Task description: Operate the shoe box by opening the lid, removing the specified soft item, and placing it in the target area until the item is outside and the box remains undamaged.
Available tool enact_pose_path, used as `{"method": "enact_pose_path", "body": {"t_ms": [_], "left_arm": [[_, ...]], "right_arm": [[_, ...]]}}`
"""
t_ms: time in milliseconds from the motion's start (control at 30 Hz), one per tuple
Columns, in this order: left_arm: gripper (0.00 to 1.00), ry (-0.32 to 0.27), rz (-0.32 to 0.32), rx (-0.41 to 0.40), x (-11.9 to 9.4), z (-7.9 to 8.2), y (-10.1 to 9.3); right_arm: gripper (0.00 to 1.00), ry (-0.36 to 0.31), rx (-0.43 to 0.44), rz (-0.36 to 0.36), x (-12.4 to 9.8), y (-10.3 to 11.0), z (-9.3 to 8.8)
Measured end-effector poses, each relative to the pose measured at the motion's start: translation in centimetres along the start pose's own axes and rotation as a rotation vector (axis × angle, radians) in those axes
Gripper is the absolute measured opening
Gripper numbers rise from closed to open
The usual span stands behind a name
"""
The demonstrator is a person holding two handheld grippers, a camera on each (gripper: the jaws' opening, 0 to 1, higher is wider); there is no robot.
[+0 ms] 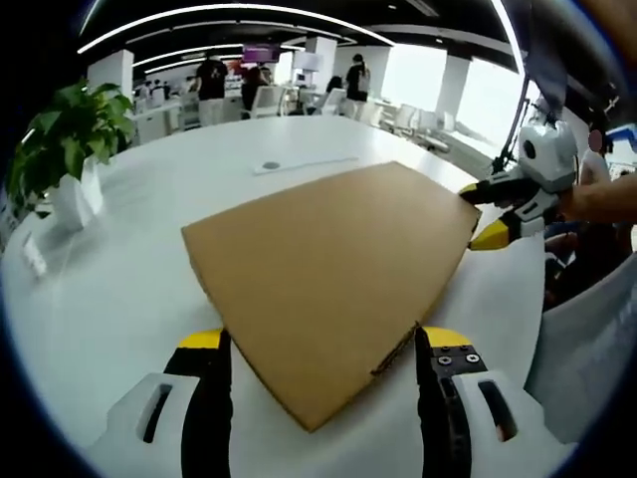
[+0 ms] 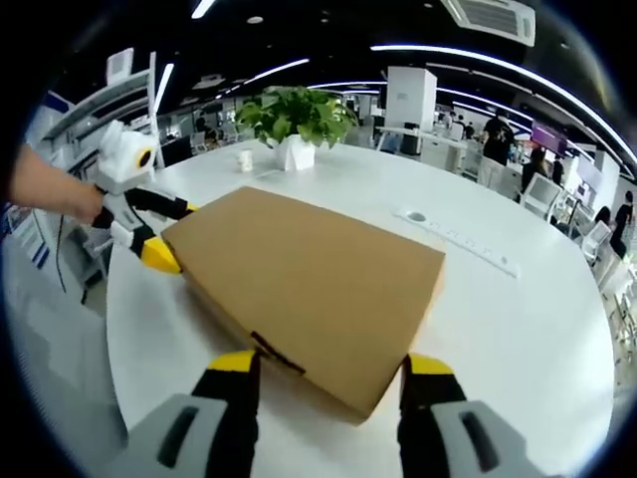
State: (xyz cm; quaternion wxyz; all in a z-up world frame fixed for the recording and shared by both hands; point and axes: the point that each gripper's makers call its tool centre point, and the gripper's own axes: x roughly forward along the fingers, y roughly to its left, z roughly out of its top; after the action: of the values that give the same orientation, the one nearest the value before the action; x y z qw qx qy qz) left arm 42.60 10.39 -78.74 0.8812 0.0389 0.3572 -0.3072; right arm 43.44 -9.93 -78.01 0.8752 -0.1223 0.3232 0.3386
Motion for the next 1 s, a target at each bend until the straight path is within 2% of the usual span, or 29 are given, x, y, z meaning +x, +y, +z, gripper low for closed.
{"method": "enact_pose_path", "body": {"t_ms": [1000], "left_arm": [[0.77,0.059,-0.044,0.042,-2.4,-1.6,2.7]], "right_arm": [[0.52,0.0,0.06,-0.033,0.7,4.3,0.7]]}}
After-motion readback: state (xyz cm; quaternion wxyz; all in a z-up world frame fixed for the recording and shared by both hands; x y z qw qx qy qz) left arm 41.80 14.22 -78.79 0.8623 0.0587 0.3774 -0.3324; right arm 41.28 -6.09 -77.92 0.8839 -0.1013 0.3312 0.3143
